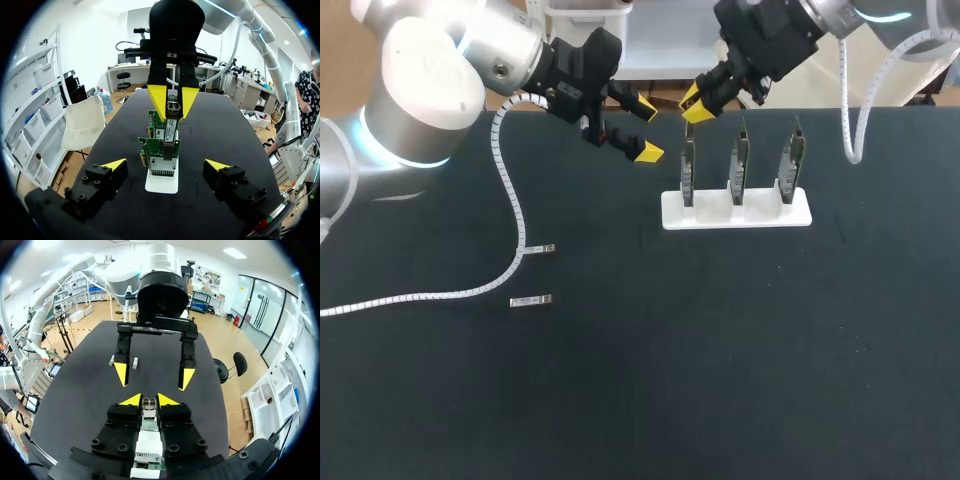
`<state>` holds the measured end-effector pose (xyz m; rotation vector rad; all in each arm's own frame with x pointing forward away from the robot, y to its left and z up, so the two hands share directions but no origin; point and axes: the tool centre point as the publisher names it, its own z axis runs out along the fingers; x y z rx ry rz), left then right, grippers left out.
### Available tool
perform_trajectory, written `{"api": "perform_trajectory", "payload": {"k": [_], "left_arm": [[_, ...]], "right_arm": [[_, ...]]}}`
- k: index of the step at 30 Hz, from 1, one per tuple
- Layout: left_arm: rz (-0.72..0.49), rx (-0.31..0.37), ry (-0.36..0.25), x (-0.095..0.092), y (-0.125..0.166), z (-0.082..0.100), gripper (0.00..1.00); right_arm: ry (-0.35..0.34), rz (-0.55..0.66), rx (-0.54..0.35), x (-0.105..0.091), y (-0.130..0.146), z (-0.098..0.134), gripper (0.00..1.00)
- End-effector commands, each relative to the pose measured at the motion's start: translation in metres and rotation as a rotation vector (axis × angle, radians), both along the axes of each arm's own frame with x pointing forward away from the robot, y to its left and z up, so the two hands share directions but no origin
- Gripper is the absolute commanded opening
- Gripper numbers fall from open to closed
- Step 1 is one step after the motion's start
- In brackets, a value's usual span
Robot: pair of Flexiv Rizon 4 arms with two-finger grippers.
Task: Pick up the optical module with the left hand, and insert it into the network port with the right hand.
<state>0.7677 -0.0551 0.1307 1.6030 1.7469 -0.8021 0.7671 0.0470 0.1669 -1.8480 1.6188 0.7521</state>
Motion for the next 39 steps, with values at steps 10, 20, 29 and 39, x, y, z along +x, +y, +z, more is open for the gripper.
{"api": "perform_trajectory", "payload": {"k": [10,20,29,39], "left_arm": [[0.002,0.003,0.001,0.0,0.0,0.0,1.0],[0.002,0.003,0.001,0.0,0.0,0.0,1.0],[0.002,0.003,0.001,0.0,0.0,0.0,1.0],[0.002,0.003,0.001,0.0,0.0,0.0,1.0]], "right_arm": [[-0.003,-0.016,0.0,-0.006,-0.002,-0.001,0.0],[0.013,-0.046,0.009,-0.001,-0.002,-0.004,0.0],[0.017,-0.057,0.0,0.0,-0.003,-0.009,0.0],[0.022,-0.062,-0.006,0.002,-0.003,-0.012,0.0]]}}
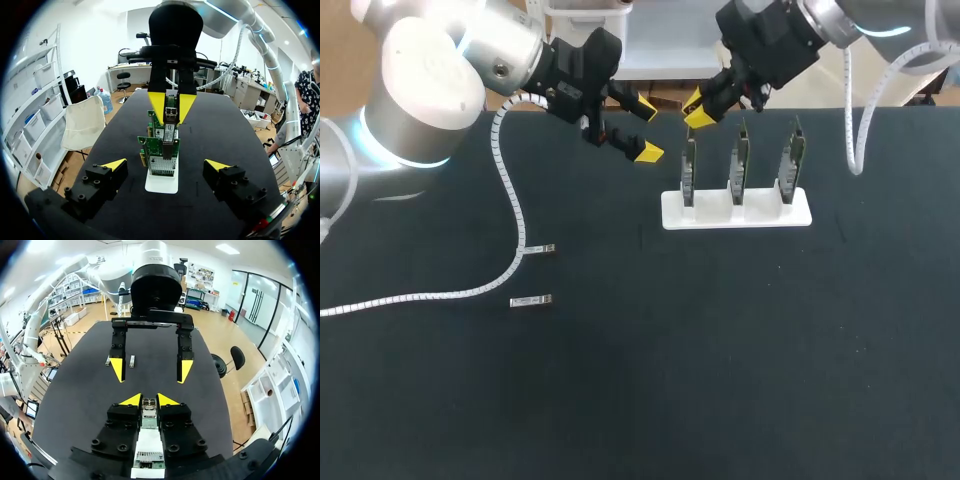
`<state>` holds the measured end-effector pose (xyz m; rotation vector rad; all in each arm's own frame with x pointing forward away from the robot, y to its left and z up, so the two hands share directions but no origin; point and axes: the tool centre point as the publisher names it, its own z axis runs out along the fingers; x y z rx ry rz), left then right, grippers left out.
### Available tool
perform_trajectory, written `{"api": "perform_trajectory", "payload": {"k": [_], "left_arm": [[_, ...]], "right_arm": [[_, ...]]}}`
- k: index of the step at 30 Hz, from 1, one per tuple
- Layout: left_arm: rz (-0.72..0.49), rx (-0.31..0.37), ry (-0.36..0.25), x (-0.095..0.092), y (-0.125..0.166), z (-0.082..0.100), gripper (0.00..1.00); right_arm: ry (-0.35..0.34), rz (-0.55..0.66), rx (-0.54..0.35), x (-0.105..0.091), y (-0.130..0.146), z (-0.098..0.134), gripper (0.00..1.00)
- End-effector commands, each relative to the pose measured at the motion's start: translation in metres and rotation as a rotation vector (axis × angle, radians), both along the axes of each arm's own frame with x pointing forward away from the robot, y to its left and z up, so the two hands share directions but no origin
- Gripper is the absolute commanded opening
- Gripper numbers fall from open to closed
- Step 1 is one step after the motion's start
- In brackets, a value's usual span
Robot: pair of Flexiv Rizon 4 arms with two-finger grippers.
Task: Pick up the optical module with the left hand, and insert it into the network port with the right hand.
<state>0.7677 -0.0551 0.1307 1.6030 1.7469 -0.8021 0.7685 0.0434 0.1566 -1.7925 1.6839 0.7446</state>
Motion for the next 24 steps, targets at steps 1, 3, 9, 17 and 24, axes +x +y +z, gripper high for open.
{"api": "perform_trajectory", "payload": {"k": [1,3,9,17,24], "left_arm": [[0.002,0.003,0.001,0.0,0.0,0.0,1.0],[0.002,0.003,0.001,0.0,0.0,0.0,1.0],[0.002,0.003,0.001,0.0,0.0,0.0,1.0],[0.002,0.003,0.001,0.0,0.0,0.0,1.0],[0.002,0.003,0.001,0.0,0.0,0.0,1.0]], "right_arm": [[0.001,-0.002,-0.001,0.001,0.001,-0.001,0.0],[0.003,-0.002,-0.001,0.001,0.001,-0.001,1.0],[0.008,-0.004,0.003,0.0,0.0,0.0,1.0],[0.088,-0.044,0.068,0.006,-0.015,0.012,1.0],[0.196,-0.033,0.152,0.008,-0.035,0.026,1.0]]}}
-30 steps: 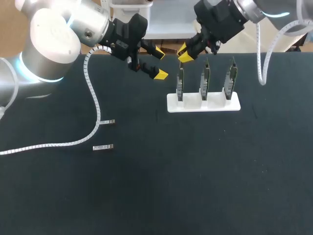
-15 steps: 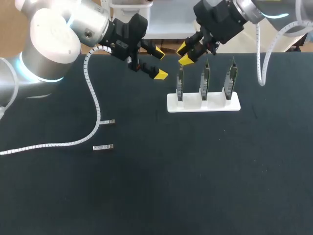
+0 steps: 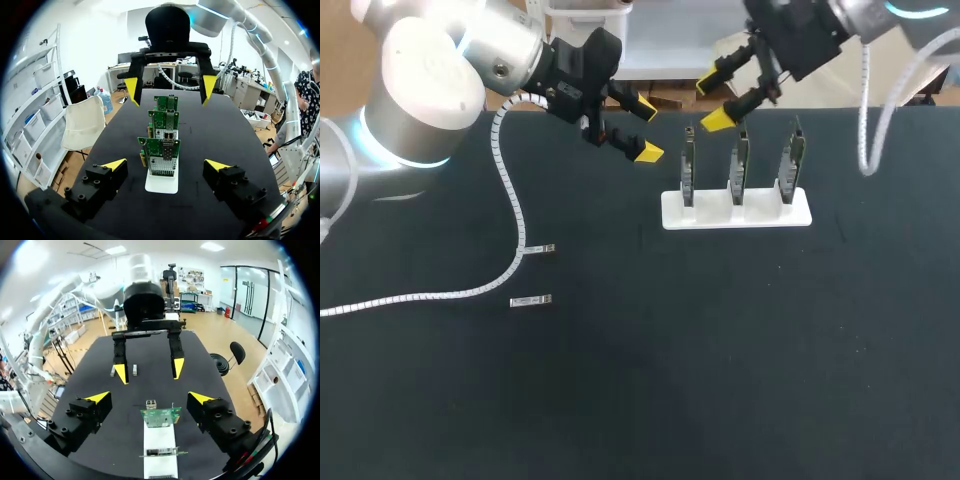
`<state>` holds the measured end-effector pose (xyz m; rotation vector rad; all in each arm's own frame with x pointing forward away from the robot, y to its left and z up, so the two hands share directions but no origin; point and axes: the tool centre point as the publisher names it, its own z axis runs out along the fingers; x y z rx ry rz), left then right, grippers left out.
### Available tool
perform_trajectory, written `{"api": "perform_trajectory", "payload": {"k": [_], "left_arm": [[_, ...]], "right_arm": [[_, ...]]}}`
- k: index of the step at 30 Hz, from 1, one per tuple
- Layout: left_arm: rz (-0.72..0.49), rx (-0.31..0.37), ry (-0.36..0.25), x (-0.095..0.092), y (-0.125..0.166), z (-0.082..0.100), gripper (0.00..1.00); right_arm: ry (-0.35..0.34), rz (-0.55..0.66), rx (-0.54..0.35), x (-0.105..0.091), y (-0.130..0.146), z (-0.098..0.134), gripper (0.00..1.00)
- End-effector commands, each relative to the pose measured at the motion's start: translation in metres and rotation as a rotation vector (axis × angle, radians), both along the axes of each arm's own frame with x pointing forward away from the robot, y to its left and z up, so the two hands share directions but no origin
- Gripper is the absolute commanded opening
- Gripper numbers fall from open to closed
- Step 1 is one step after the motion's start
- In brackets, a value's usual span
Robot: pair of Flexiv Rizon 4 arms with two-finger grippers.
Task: Pick up the optical module with the left hand, and insert it into the network port with the right hand.
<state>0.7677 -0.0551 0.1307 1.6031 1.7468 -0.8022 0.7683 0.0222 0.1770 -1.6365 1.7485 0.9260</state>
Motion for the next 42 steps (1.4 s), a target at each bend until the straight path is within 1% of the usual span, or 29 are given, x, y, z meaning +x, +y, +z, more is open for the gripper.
{"api": "perform_trajectory", "payload": {"k": [1,5,6,7,15,22,34,42], "left_arm": [[0.002,0.003,0.001,0.0,0.0,0.0,1.0],[0.002,0.003,0.001,0.0,0.0,0.0,1.0],[0.002,0.003,0.001,0.0,0.0,0.0,1.0],[0.002,0.003,0.001,0.0,0.0,0.0,1.0],[0.002,0.003,0.001,0.0,0.0,0.0,1.0],[0.002,0.003,0.001,0.0,0.0,0.0,1.0],[0.002,0.003,0.001,0.0,0.0,0.0,1.0],[0.002,0.003,0.001,0.0,0.0,0.0,1.0]], "right_arm": [[0.072,0.042,0.061,0.008,-0.016,0.007,1.0],[0.078,0.056,0.067,0.007,-0.023,0.01,1.0],[0.073,0.054,0.068,0.006,-0.024,0.01,0.39],[0.067,0.056,0.069,0.005,-0.024,0.01,0.0],[0.006,0.036,0.048,-0.003,-0.022,0.006,0.0],[-0.028,0.022,0.04,-0.008,-0.014,0.005,0.0],[-0.051,0.046,0.017,-0.007,0.001,-0.003,0.0],[-0.05,0.078,0.008,-0.005,0.012,-0.009,0.0]]}}
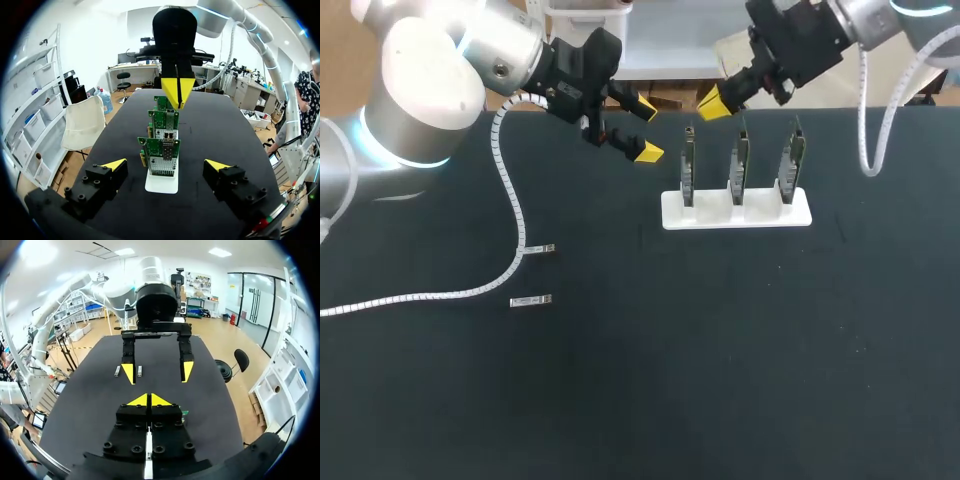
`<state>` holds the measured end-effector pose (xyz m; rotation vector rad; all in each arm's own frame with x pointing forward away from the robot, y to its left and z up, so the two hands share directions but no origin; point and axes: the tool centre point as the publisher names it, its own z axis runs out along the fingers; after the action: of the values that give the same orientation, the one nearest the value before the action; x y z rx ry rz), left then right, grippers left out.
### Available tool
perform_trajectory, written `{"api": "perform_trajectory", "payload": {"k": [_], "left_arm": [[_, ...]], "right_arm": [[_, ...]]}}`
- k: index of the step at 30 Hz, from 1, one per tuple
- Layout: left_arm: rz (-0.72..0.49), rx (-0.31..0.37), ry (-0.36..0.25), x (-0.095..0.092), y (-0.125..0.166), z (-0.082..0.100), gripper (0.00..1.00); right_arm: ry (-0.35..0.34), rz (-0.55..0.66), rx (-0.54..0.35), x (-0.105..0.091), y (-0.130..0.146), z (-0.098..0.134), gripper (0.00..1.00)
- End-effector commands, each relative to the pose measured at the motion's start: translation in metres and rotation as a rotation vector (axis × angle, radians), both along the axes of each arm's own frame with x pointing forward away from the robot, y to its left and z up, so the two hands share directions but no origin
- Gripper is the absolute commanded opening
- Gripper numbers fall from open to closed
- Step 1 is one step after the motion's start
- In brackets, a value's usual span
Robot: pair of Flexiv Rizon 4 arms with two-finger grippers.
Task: Pick up the optical module with the left hand, and insert it into the network port with the right hand.
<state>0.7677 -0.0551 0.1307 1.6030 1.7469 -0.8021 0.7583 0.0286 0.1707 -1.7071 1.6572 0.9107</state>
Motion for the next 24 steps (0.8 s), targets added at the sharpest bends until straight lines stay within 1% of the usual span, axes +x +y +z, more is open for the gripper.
{"api": "perform_trajectory", "payload": {"k": [1,10,24], "left_arm": [[0.002,0.003,0.001,0.0,0.0,0.0,1.0],[0.002,0.003,0.001,0.0,0.0,0.0,1.0],[0.002,0.003,0.001,0.0,0.0,0.0,1.0]], "right_arm": [[0.005,0.011,-0.005,0.006,0.007,-0.004,0.0],[0.012,0.025,-0.016,0.012,0.013,-0.009,0.0],[0.036,0.023,-0.035,0.013,0.019,-0.022,0.0]]}}
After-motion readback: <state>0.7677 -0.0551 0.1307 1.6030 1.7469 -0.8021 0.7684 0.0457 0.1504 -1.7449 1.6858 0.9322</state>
